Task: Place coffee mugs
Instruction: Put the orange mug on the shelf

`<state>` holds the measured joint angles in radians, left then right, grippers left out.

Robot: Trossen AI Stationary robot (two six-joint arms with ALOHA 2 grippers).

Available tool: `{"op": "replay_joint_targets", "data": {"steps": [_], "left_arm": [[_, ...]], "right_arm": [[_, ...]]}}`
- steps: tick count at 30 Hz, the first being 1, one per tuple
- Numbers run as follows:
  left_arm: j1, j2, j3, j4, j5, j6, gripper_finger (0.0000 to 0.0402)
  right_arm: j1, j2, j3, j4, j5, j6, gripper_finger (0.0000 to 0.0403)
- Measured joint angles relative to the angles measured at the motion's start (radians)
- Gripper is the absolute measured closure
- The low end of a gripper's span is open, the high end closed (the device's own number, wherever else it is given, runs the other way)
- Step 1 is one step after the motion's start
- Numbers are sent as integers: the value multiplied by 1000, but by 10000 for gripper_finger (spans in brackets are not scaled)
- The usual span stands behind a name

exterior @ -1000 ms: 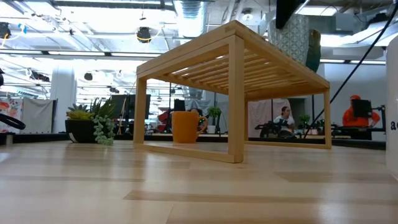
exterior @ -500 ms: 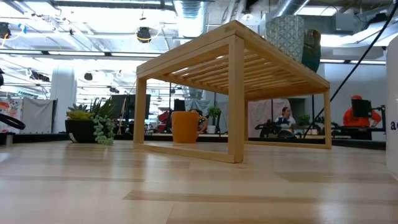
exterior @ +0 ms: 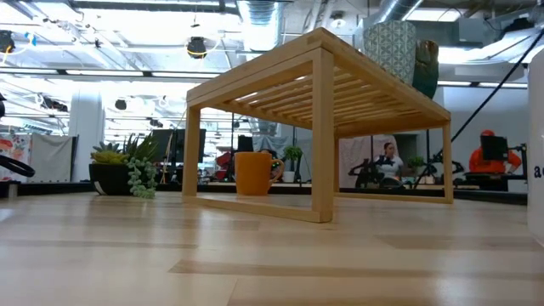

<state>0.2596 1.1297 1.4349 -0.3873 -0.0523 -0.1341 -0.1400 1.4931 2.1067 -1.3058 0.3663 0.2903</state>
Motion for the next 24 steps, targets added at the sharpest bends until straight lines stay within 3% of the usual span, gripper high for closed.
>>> {"op": "replay_joint_targets", "data": {"steps": [8, 15, 19, 21, 24], "left_arm": [[0, 0, 0, 1, 9, 28, 258], [0, 2, 0, 4, 40, 99, 258], [17, 36, 2, 50, -41, 140, 258], [67, 81, 11, 48, -84, 113, 258], [207, 187, 84, -41, 0, 51, 258]], "right_arm": [[-32, -138, -50, -8, 58, 12, 286], [2, -369, -461, 243, 96, 104, 213], [17, -481, -657, 449, 79, 152, 189], [16, -516, -709, 525, 74, 157, 184], [16, -539, -726, 581, 74, 157, 184]]}}
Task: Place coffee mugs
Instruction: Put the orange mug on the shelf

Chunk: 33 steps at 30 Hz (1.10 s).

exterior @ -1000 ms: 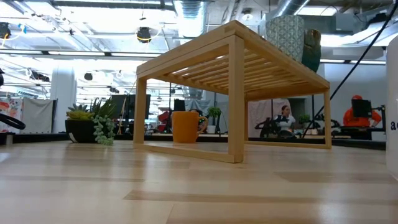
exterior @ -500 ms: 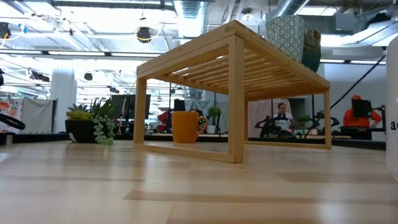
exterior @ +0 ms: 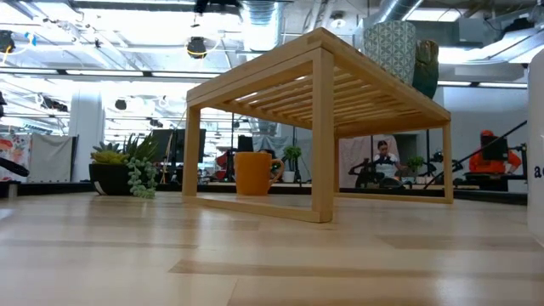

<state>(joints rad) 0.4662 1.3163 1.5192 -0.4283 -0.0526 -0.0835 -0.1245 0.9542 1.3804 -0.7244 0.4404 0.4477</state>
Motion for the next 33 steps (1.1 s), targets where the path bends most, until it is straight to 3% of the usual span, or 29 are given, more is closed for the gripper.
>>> {"op": "replay_joint_targets", "data": {"steps": [3, 5, 10, 17, 23, 29, 33], "left_arm": [[123, 129, 95, -129, 128, -36, 258], [179, 210, 133, -228, 157, -54, 258], [256, 379, 143, -351, 132, -168, 258], [273, 574, 143, -448, 119, -240, 258], [255, 634, 143, -380, 90, -316, 258], [240, 634, 143, -372, -32, -367, 258], [242, 632, 115, -327, -25, -406, 258]], "right_arm": [[0, -6, 4, 25, 0, 0, 187], [0, -7, 8, 25, 0, -1, 188], [0, 4, 8, 21, 0, -1, 188], [0, 42, 8, 20, 0, -2, 188], [0, 67, 8, 21, -5, -2, 188], [0, 68, 8, 22, -20, -2, 188], [0, 64, 8, 22, -20, -2, 188]]}}
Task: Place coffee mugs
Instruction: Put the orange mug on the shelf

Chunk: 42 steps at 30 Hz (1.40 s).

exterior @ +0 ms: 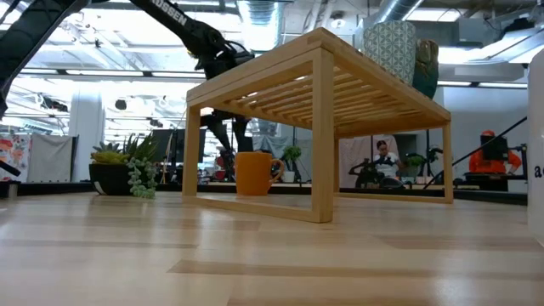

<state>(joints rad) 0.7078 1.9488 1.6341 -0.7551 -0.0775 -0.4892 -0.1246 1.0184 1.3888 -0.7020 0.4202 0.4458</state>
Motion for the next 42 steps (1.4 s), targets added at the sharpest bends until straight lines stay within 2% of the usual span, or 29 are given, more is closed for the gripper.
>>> {"op": "replay_joint_targets", "data": {"steps": [6, 18, 22, 27, 30, 34, 39, 42], "left_arm": [[-1, 1, -74, 70, 38, -60, 258], [-8, 1, -85, 95, 35, -46, 263], [-9, 19, -84, 89, 25, -57, 293], [-18, 33, -84, 93, 39, -26, 380], [-13, 17, -80, 75, 53, 6, 391], [16, -67, -20, 41, 35, 64, 396], [45, -226, 52, 22, -34, 124, 397], [37, -324, 65, 24, -13, 129, 398]], "right_arm": [[0, 1, 0, 0, 0, 0, 188], [0, 1, 0, 24, 0, 0, 188], [0, 1, 0, 50, 0, -1, 188], [0, 1, 0, 54, 0, -1, 188], [0, 1, 0, 54, 0, -1, 188], [0, 1, 0, 54, 0, 0, 188], [0, 1, 0, 54, 0, 0, 188], [0, 1, 0, 60, 0, 5, 188]]}}
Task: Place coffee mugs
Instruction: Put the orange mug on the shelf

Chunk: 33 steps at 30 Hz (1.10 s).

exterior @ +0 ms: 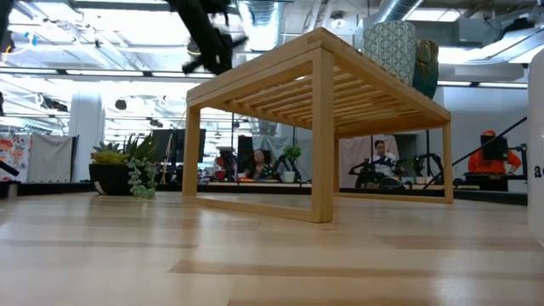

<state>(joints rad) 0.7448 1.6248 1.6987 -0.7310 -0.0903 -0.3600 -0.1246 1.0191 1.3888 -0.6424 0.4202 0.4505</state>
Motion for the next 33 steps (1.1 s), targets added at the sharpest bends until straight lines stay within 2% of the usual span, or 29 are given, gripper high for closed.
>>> {"op": "replay_joint_targets", "data": {"steps": [3, 6, 10, 14, 18, 27, 33], "left_arm": [[-30, -88, 1, -35, 89, -16, 399], [-121, -152, 0, -71, 100, -16, 399], [-302, -218, 0, -61, 48, -27, 399], [-465, -218, 0, -35, -21, -57, 399], [-544, -154, 27, 46, -20, -83, 399], [-548, 96, 351, -183, 17, 35, 399], [-548, 163, 404, -234, 25, 75, 399]], "right_arm": [[0, 0, 0, 14, 0, 11, 188], [0, 0, 0, 34, 0, 13, 188], [0, 0, 0, 53, 0, 13, 188], [0, 0, 0, 54, 5, 14, 188], [0, 0, 0, 54, 8, 48, 188], [0, 0, 0, 54, 12, 57, 188], [0, 0, 0, 54, 12, 58, 188]]}}
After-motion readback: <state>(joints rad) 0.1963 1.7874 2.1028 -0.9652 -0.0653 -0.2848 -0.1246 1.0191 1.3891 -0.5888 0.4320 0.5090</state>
